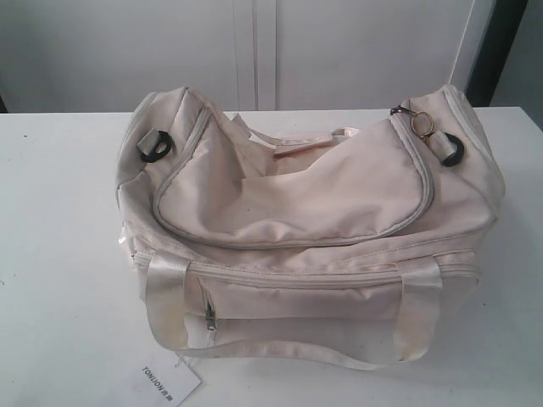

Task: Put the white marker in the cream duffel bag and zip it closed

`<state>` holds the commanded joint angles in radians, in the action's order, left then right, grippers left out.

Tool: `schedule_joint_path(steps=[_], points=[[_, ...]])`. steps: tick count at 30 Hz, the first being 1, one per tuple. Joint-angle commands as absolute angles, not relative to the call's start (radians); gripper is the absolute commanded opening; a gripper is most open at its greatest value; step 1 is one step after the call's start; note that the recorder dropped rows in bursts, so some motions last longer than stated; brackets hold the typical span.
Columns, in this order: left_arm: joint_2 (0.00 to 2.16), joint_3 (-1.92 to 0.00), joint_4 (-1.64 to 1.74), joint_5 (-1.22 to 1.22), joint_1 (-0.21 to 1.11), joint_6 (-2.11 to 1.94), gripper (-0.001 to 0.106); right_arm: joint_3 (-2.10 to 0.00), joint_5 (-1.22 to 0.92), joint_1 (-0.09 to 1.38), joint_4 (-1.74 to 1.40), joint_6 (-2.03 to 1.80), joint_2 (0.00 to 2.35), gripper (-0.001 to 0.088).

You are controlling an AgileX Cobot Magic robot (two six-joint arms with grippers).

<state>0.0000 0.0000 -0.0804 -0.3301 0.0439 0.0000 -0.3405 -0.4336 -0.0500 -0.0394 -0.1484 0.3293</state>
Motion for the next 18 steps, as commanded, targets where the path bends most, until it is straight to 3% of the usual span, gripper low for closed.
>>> schedule_joint_path(steps=[9, 18], points=[[0.0, 0.0, -0.08, -0.33, 0.044, 0.0, 0.0, -0.014, -0.314, -0.05, -0.039, -0.081, 0.115, 0.0], [0.0, 0.0, -0.081, -0.332, 0.044, 0.0, 0.0, 0.0, -0.352, -0.05, -0.033, -0.099, 0.0, 0.0]])
